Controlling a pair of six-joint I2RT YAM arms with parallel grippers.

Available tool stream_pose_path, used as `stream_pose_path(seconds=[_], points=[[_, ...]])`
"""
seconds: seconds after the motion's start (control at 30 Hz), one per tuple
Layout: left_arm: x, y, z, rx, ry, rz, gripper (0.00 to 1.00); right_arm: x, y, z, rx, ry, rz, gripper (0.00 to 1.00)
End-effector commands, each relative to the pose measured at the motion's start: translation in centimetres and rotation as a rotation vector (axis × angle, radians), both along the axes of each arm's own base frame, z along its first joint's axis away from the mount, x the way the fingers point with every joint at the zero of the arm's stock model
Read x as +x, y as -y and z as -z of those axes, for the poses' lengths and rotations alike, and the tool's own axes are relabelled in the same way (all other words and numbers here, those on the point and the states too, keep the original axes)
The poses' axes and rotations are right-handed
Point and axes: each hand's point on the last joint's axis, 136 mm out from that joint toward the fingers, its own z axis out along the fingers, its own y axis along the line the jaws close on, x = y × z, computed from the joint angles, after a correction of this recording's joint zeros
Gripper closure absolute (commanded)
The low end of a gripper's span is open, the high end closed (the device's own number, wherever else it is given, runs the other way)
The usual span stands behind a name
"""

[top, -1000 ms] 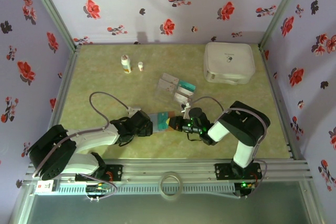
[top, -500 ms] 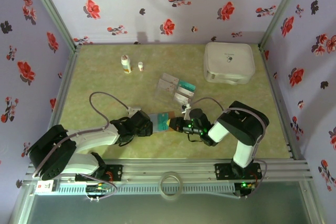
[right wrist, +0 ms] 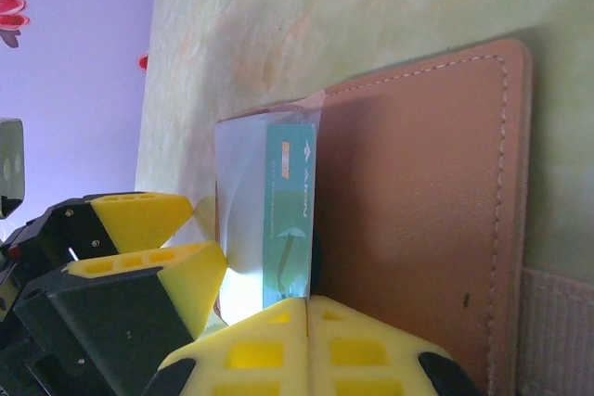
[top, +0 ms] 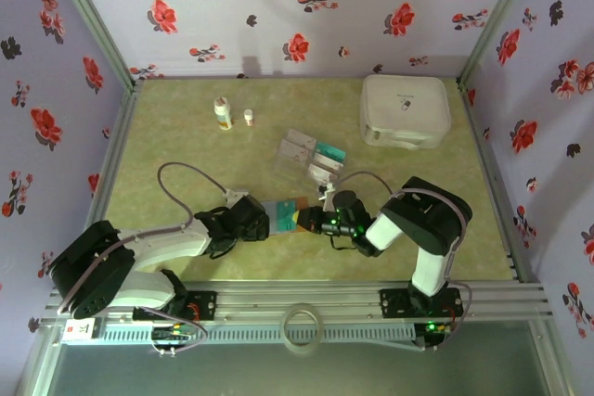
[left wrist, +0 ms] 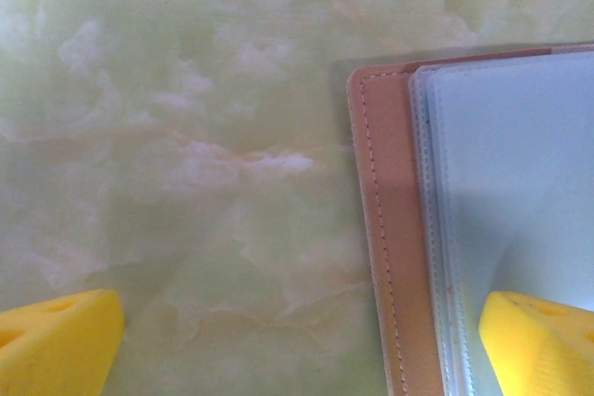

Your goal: Put the credit cards into the card holder

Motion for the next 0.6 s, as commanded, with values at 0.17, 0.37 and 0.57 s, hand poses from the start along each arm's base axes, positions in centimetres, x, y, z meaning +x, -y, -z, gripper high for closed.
stream_pose_path(seconds=[0.17, 0.37, 0.57], points=[[-1.13, -2.28, 1.36, 0.079, -0.045, -0.027, 0.0, -0.93, 0.02, 2.32, -0.076, -0.083, -0.058, 1.0], [-1.15, -2.29, 1.39, 0.079, -0.045, -0.027, 0.0, -0.86, -0.08, 2.69, -0.084, -0.101, -0.065, 1.0], [-1.14, -2.29, 1.36, 0.078, -0.044, -0.027, 0.0, -0.71, -0.34, 2.85, -0.092, -0.111, -0.071, 0.95]])
